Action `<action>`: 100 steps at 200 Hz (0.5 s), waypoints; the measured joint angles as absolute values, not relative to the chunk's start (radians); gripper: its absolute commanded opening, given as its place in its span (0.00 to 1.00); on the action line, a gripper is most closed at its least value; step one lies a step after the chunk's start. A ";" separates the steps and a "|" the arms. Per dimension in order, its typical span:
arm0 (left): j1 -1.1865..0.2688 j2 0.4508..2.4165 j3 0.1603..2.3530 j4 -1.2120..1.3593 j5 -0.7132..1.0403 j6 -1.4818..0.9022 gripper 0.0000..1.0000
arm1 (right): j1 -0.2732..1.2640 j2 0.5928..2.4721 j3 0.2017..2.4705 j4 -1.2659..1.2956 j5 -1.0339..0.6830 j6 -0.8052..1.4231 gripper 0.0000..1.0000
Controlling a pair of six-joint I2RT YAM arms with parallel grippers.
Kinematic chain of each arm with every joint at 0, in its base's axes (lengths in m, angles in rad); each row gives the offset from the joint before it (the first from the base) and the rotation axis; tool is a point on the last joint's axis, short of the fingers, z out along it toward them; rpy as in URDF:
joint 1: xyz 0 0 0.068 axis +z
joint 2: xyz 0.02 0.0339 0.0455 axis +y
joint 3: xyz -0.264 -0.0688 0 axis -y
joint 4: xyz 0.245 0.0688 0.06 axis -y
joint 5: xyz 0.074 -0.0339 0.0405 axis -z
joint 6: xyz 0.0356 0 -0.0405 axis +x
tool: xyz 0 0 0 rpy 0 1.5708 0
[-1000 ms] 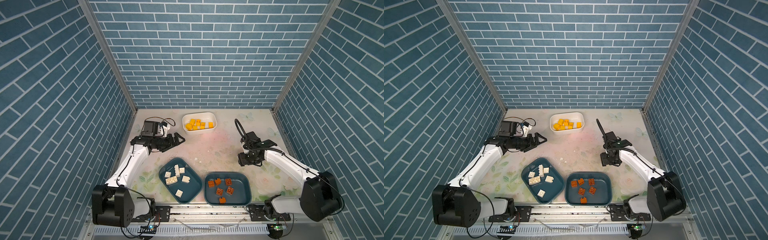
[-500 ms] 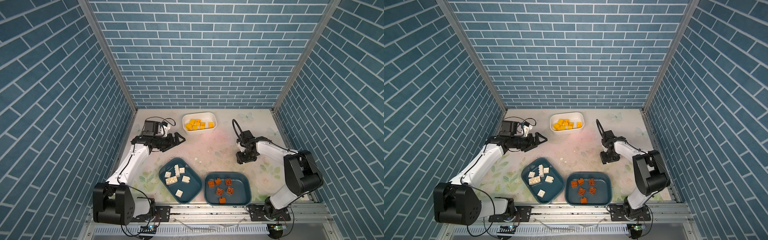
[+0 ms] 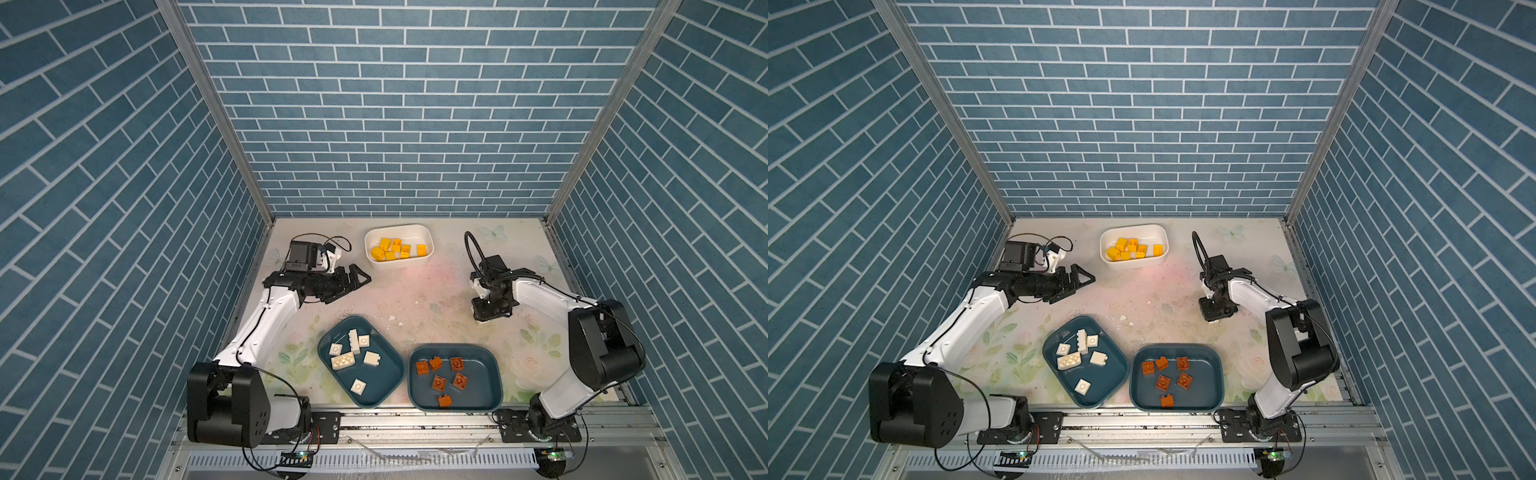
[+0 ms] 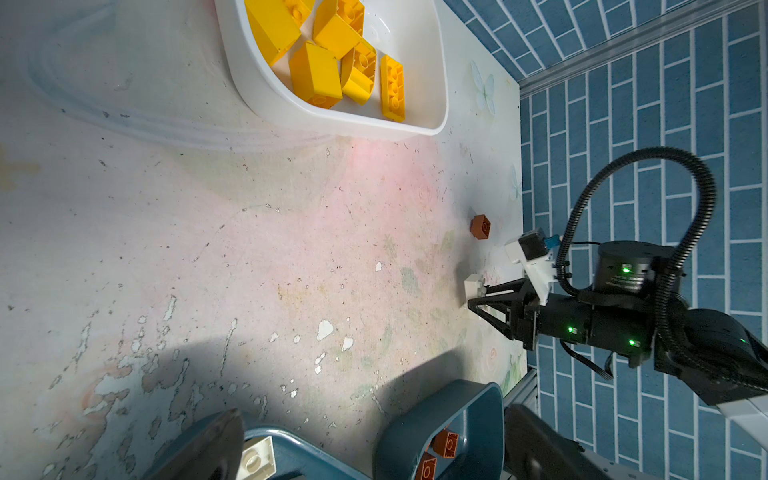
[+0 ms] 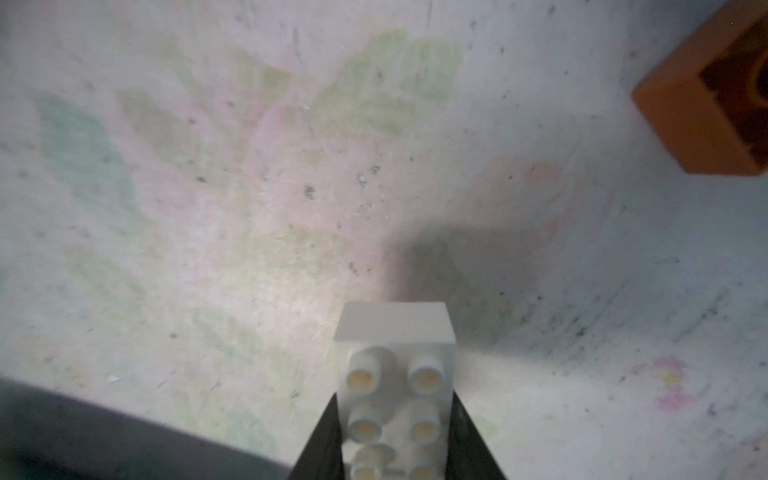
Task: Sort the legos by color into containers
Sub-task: 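Carry the long white brick over the white-brick tray and release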
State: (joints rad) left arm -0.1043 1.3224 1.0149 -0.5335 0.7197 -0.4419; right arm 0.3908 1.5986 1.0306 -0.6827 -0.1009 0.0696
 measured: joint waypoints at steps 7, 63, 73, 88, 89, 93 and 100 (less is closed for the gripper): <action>-0.104 1.322 1.015 -0.533 0.720 -0.442 1.00 | 0.414 1.577 1.050 -0.696 -0.111 0.076 0.21; -0.104 1.316 1.013 -0.540 0.706 -0.442 1.00 | 0.785 1.441 1.141 -0.683 -0.180 0.188 0.21; -0.104 1.309 1.008 -0.543 0.699 -0.442 0.99 | 0.858 1.443 1.150 -0.674 -0.182 0.201 0.21; -0.104 1.299 1.002 -0.553 0.686 -0.443 1.00 | 0.963 1.459 1.165 -0.648 -0.184 0.207 0.21; -0.104 1.298 1.002 -0.554 0.684 -0.443 1.00 | 0.972 1.462 1.167 -0.645 -0.184 0.207 0.21; -0.104 1.297 1.001 -0.557 0.680 -0.444 1.00 | 0.995 1.468 1.171 -0.636 -0.185 0.207 0.21; -0.104 1.294 0.999 -0.561 0.672 -0.445 1.00 | 1.040 1.485 1.180 -0.615 -0.187 0.206 0.22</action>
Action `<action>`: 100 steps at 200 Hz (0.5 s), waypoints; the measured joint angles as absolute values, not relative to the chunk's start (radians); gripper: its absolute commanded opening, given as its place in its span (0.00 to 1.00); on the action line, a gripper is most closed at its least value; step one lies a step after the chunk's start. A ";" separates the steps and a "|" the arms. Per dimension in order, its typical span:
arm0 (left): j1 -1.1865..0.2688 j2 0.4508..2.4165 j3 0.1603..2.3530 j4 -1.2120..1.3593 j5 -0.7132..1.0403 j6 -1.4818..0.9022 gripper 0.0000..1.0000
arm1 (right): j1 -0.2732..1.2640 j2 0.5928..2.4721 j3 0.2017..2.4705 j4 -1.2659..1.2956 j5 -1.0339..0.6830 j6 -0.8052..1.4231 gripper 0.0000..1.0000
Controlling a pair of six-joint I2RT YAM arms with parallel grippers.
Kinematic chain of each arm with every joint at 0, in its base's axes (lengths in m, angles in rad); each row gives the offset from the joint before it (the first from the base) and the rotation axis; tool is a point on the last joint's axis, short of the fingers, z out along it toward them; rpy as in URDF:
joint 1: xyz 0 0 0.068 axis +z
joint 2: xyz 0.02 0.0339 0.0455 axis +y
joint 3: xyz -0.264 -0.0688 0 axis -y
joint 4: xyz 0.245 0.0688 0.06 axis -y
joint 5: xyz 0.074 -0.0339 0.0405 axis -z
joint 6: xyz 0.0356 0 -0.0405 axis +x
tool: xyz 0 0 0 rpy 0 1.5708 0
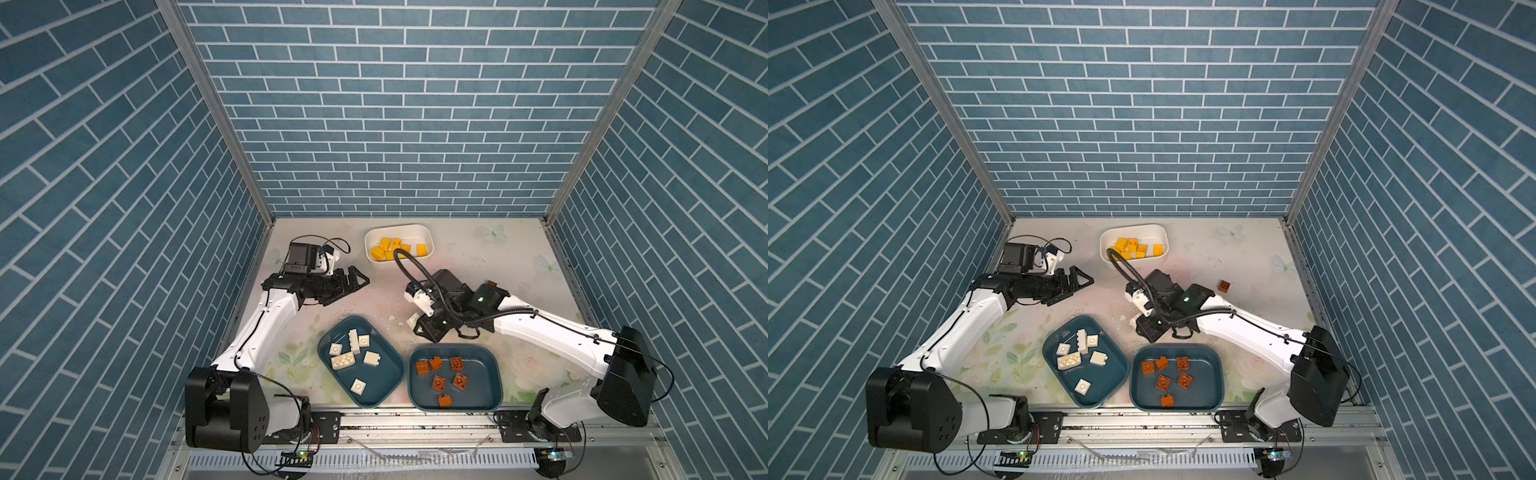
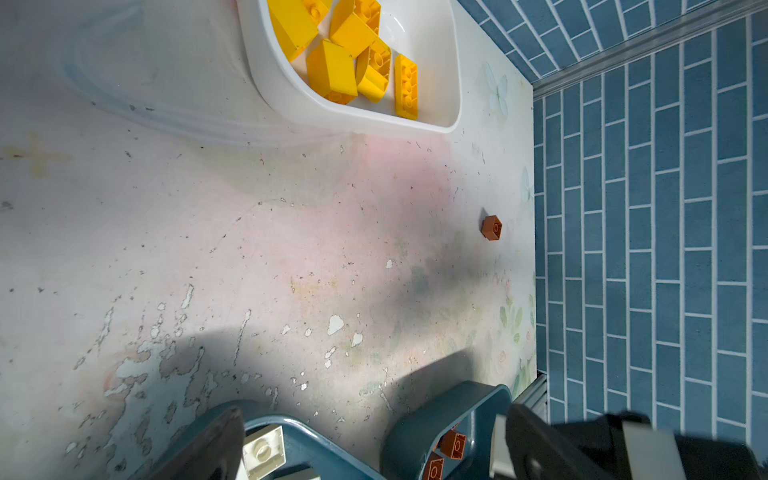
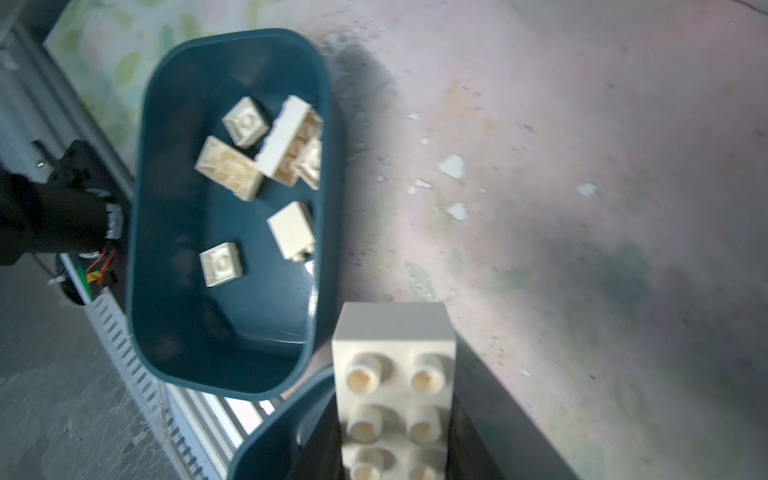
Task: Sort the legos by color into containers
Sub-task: 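Carry the long white brick over the white-brick tray and release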
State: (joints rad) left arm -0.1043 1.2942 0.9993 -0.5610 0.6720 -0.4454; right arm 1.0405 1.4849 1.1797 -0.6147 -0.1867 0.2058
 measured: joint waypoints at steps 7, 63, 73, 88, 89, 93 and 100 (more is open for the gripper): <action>-0.104 1.294 0.999 -0.564 0.667 -0.450 0.99 | 1.083 1.507 1.191 -0.593 -0.189 0.205 0.22; -0.104 1.294 0.999 -0.564 0.651 -0.475 1.00 | 1.301 1.796 1.367 -0.493 -0.210 0.127 0.30; -0.104 1.294 0.999 -0.564 0.651 -0.476 0.99 | 1.315 1.833 1.392 -0.486 -0.212 0.116 0.36; -0.104 1.294 0.999 -0.564 0.651 -0.479 1.00 | 1.325 1.873 1.415 -0.471 -0.212 0.099 0.48; -0.104 1.294 0.999 -0.564 0.651 -0.479 1.00 | 1.325 1.875 1.415 -0.471 -0.211 0.101 0.49; -0.104 1.294 0.999 -0.563 0.651 -0.480 1.00 | 1.326 1.880 1.417 -0.466 -0.208 0.093 0.52; -0.104 1.294 0.997 -0.562 0.651 -0.481 1.00 | 1.327 1.885 1.418 -0.461 -0.204 0.089 0.57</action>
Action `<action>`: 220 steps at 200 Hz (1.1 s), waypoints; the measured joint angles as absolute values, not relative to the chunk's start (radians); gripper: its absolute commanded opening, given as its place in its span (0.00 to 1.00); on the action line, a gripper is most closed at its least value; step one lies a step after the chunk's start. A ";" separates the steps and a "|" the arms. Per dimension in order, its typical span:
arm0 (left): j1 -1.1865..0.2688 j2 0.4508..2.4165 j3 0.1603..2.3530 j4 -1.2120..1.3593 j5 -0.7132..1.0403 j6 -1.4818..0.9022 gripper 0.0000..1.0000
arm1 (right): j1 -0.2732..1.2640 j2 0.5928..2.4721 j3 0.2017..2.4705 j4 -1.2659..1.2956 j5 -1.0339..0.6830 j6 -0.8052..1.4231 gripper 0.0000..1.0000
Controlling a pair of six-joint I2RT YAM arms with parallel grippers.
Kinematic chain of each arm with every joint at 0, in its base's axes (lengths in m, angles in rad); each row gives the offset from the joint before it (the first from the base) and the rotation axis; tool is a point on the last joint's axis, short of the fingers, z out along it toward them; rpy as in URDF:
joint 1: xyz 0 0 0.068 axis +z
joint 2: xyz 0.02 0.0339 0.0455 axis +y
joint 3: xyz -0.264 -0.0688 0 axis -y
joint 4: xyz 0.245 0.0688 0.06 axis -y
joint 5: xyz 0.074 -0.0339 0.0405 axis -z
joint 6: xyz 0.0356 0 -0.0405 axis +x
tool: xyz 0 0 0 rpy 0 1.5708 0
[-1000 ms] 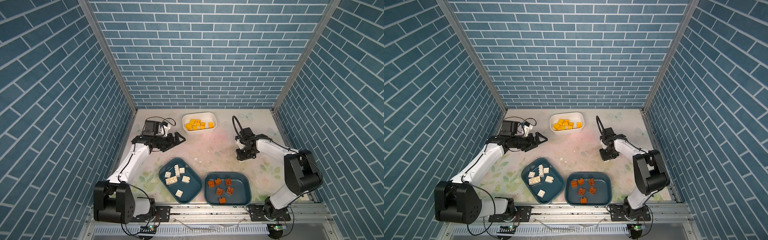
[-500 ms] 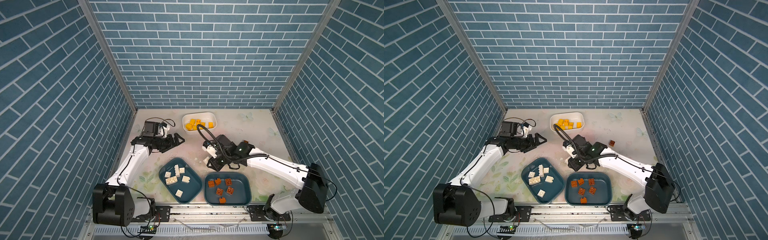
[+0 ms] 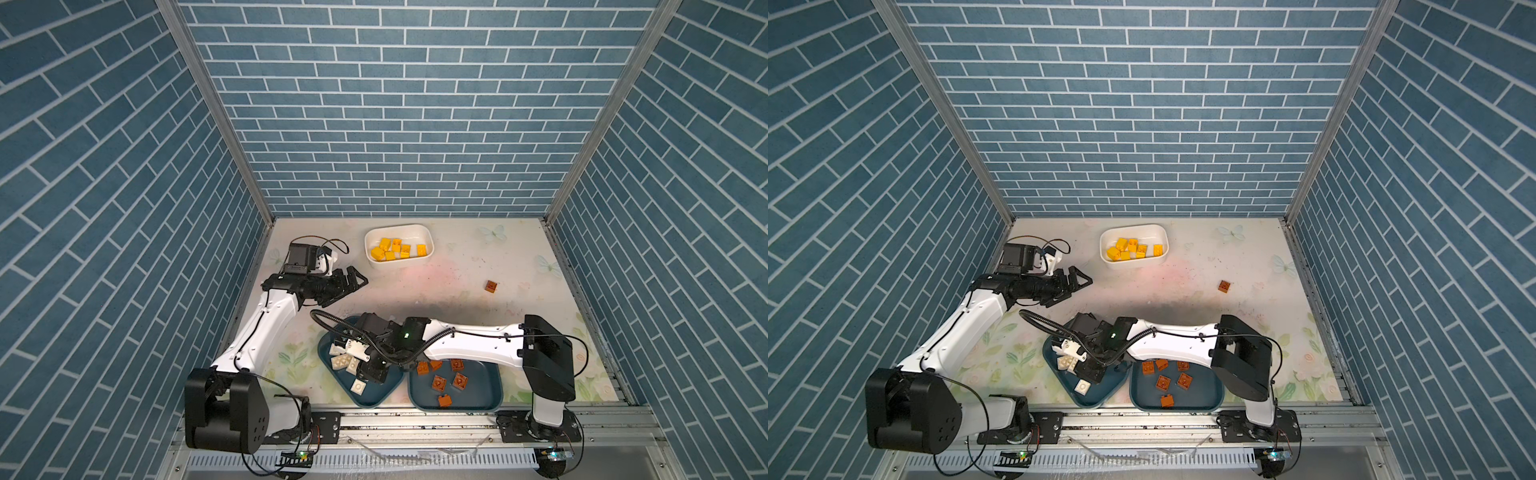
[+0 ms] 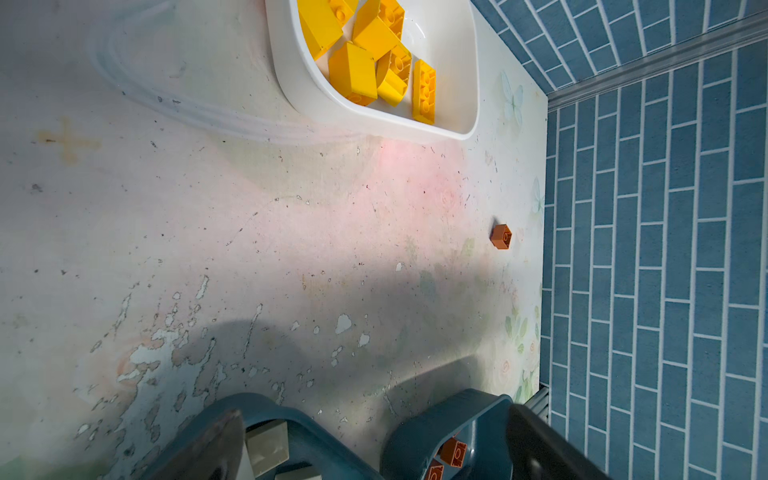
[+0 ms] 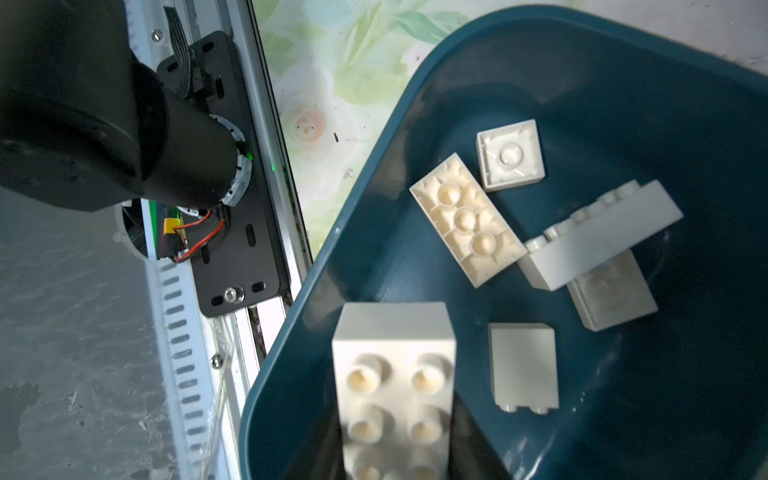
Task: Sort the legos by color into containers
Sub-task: 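Carry the long white brick over the white-brick tray and release, then move the right gripper to the last brown brick and grasp it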
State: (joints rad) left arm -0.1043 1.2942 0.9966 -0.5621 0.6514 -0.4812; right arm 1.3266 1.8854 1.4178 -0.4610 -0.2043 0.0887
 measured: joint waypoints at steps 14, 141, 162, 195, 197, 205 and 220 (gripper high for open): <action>-0.104 1.294 0.988 -0.559 0.652 -0.482 1.00 | 1.326 1.884 1.417 -0.459 -0.184 0.077 0.62; -0.110 1.309 0.970 -0.547 0.678 -0.486 1.00 | 0.767 1.205 1.042 -0.645 -0.051 0.088 0.66; -0.111 1.309 0.974 -0.548 0.682 -0.486 1.00 | 0.599 1.212 1.040 -0.686 -0.056 0.046 0.66; -0.112 1.309 0.986 -0.549 0.696 -0.487 1.00 | 0.394 1.311 1.049 -0.709 -0.060 0.052 0.64; -0.112 1.309 0.987 -0.549 0.698 -0.487 1.00 | 0.386 1.320 1.049 -0.707 -0.059 0.056 0.64; -0.112 1.309 0.991 -0.549 0.701 -0.490 1.00 | 0.360 1.356 1.052 -0.704 -0.058 0.078 0.64; -0.112 1.309 1.000 -0.546 0.712 -0.502 1.00 | 0.318 1.428 1.066 -0.699 -0.052 0.134 0.64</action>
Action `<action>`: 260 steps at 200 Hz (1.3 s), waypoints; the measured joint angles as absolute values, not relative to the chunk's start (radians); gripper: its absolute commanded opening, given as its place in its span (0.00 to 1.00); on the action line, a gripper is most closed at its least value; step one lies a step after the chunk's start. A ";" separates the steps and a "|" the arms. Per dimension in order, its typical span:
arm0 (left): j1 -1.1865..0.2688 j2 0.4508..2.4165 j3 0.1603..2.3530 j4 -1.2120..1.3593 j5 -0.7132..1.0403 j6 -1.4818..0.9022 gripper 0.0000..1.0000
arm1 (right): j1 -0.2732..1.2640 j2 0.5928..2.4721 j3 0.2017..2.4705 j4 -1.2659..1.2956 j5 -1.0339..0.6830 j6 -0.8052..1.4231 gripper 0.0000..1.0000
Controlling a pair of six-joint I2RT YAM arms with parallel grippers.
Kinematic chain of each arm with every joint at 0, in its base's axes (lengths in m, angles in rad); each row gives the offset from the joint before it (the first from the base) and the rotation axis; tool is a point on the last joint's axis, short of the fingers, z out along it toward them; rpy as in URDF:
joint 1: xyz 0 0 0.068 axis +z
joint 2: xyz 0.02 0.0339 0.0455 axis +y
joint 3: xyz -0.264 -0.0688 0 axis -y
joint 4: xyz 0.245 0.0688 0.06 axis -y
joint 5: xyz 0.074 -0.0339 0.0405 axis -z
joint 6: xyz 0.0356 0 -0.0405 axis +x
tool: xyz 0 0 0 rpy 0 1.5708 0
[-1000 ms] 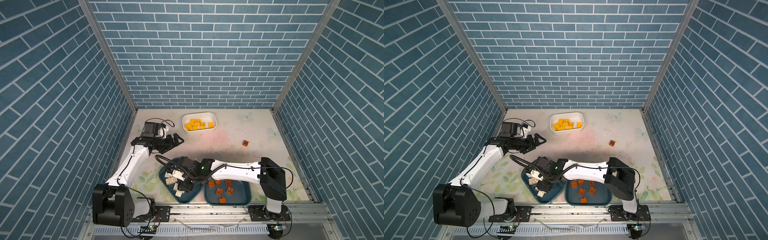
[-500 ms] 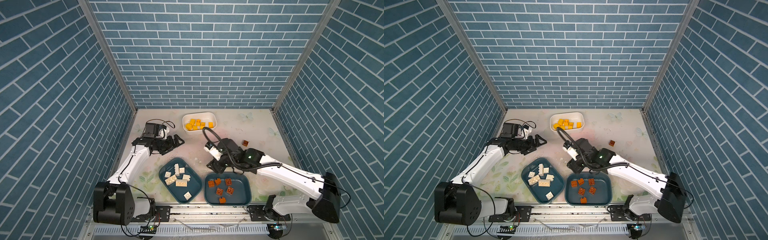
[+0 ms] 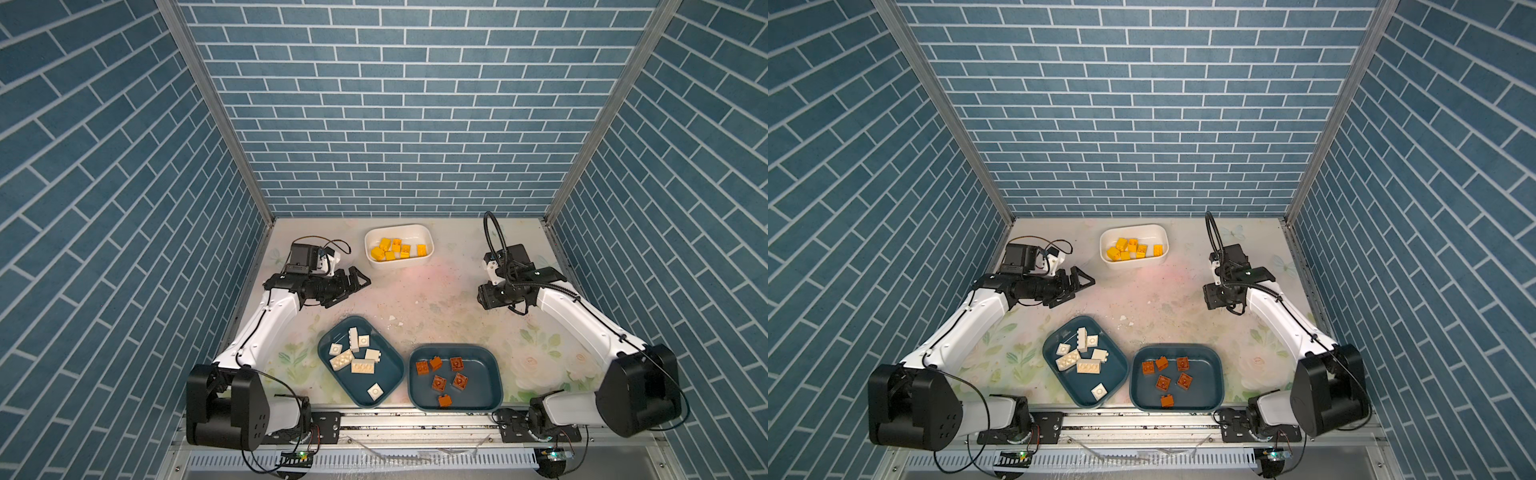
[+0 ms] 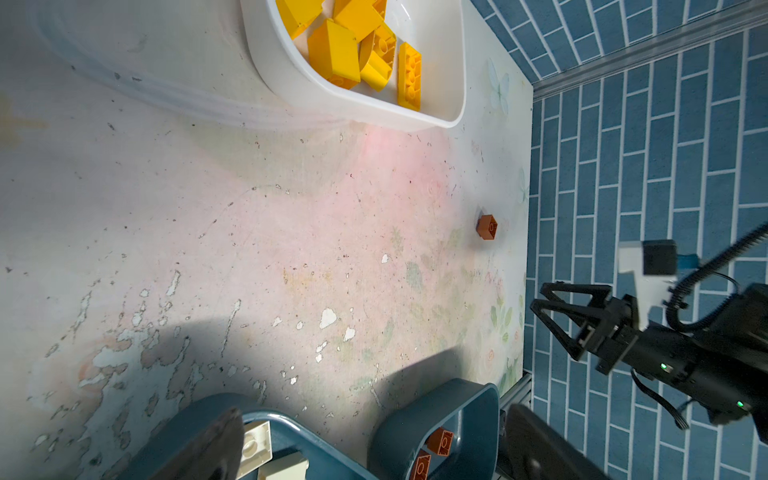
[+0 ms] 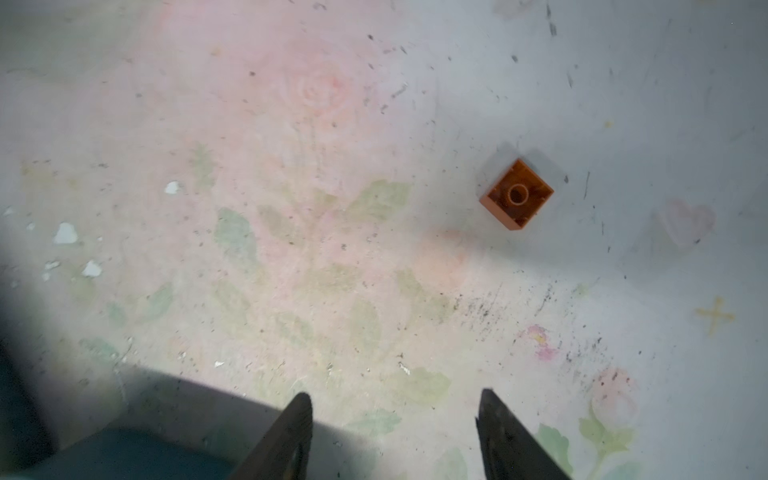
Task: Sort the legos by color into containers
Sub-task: 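Move the right gripper to the last brown brick and grasp it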
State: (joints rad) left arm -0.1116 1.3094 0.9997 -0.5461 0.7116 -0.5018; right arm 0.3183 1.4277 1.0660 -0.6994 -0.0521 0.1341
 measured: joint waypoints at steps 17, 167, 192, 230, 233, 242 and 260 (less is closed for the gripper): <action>-0.112 1.309 1.005 -0.537 0.727 -0.519 1.00 | 0.292 1.509 1.095 -0.682 -0.028 0.211 0.64; -0.112 1.326 1.034 -0.473 0.760 -0.577 1.00 | 0.209 1.929 1.343 -0.560 0.083 0.538 0.54; -0.112 1.326 1.034 -0.472 0.758 -0.577 1.00 | 0.209 1.936 1.343 -0.560 0.083 0.543 0.47; -0.112 1.331 1.034 -0.473 0.754 -0.577 0.99 | 0.207 1.945 1.334 -0.559 0.084 0.545 0.37; -0.112 1.332 1.034 -0.473 0.753 -0.576 1.00 | 0.207 1.946 1.333 -0.559 0.084 0.543 0.37; -0.112 1.332 1.034 -0.473 0.753 -0.576 1.00 | 0.206 1.946 1.333 -0.559 0.084 0.543 0.38; -0.112 1.332 1.034 -0.473 0.752 -0.575 1.00 | 0.206 1.949 1.333 -0.559 0.083 0.542 0.38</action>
State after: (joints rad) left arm -0.1120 1.3315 1.0336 -0.4728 0.7521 -0.5755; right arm 0.2058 1.9491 1.3331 -0.5591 0.0834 0.5419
